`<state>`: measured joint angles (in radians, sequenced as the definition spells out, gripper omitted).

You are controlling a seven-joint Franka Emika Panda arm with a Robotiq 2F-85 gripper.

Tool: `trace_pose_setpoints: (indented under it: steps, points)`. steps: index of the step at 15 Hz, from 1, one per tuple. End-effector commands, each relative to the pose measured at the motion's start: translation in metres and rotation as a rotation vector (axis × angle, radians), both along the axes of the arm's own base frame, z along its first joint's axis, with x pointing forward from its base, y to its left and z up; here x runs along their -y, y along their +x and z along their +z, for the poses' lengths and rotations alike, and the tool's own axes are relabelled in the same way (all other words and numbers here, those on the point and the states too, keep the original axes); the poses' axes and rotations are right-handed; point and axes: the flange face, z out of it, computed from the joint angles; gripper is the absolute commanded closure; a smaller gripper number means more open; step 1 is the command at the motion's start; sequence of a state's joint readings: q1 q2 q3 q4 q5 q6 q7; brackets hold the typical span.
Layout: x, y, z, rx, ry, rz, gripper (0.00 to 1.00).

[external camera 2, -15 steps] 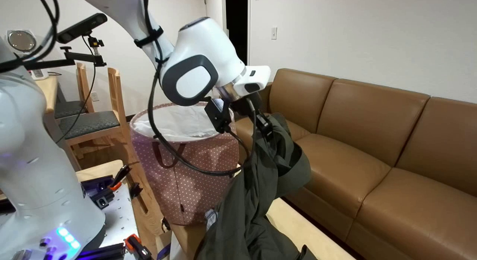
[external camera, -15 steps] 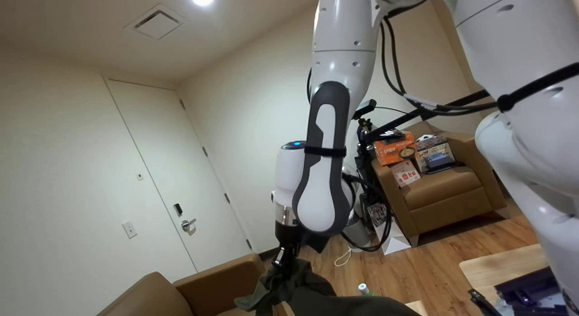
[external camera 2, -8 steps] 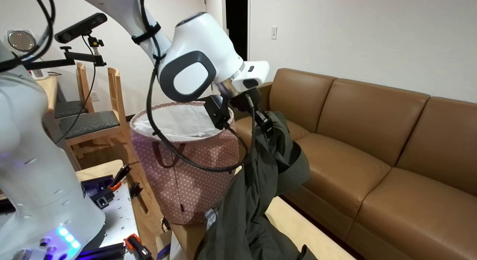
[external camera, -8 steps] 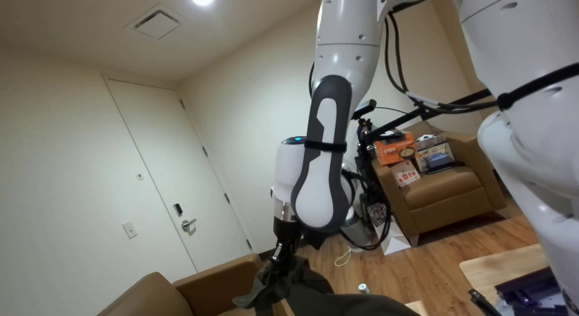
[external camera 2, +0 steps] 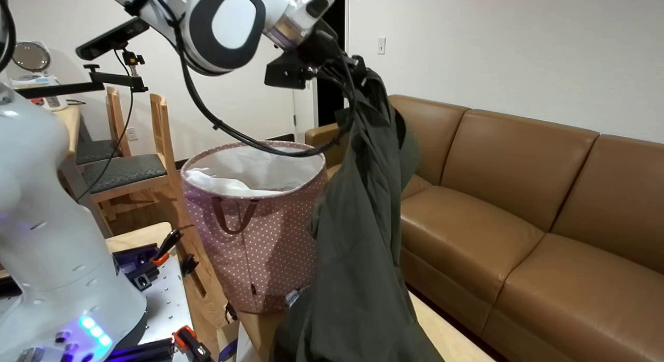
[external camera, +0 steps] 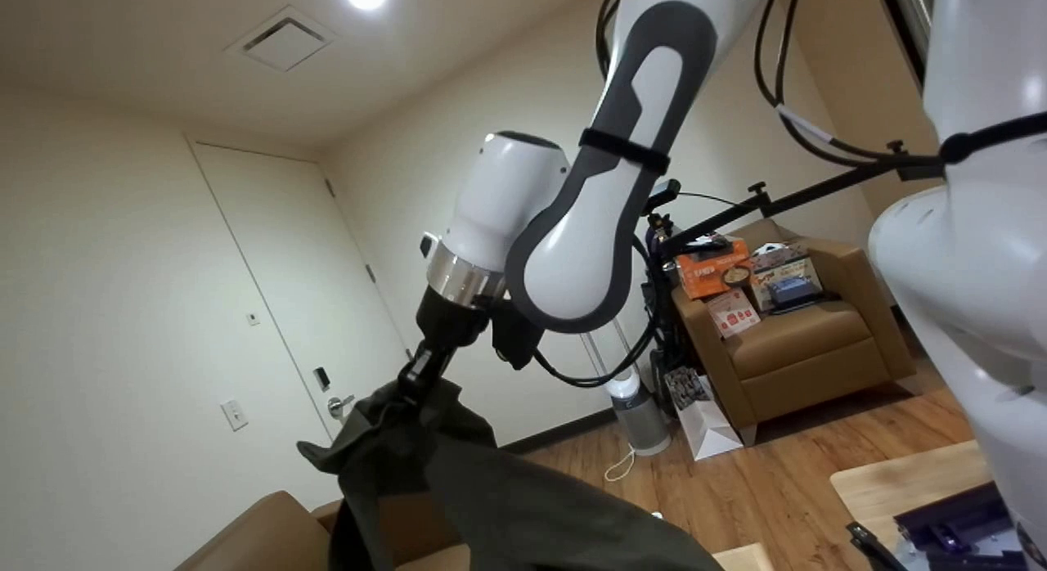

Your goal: Pick the cloth and put it in the bag

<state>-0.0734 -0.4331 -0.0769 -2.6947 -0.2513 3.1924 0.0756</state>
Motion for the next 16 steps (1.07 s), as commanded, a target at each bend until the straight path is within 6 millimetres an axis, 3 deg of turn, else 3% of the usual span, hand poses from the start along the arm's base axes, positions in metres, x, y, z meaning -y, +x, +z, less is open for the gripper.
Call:
trace_pose_setpoints:
  steps: [1,3,7,9,10,12,16]
  points:
    - [-0.012,-0.009,0.014,0.032,-0.016,0.027,0.94]
    - [-0.018,-0.02,0.02,0.039,-0.009,0.027,0.9]
    - [-0.013,-0.015,0.008,0.018,0.01,0.013,0.93]
    - [-0.026,-0.024,0.037,0.078,0.009,0.039,0.93]
    - [-0.04,-0.037,0.06,0.125,-0.013,0.069,0.93]
    - [-0.063,-0.054,0.087,0.195,-0.058,0.116,0.93]
    - [-0.124,-0.101,0.146,0.344,-0.131,0.239,0.94]
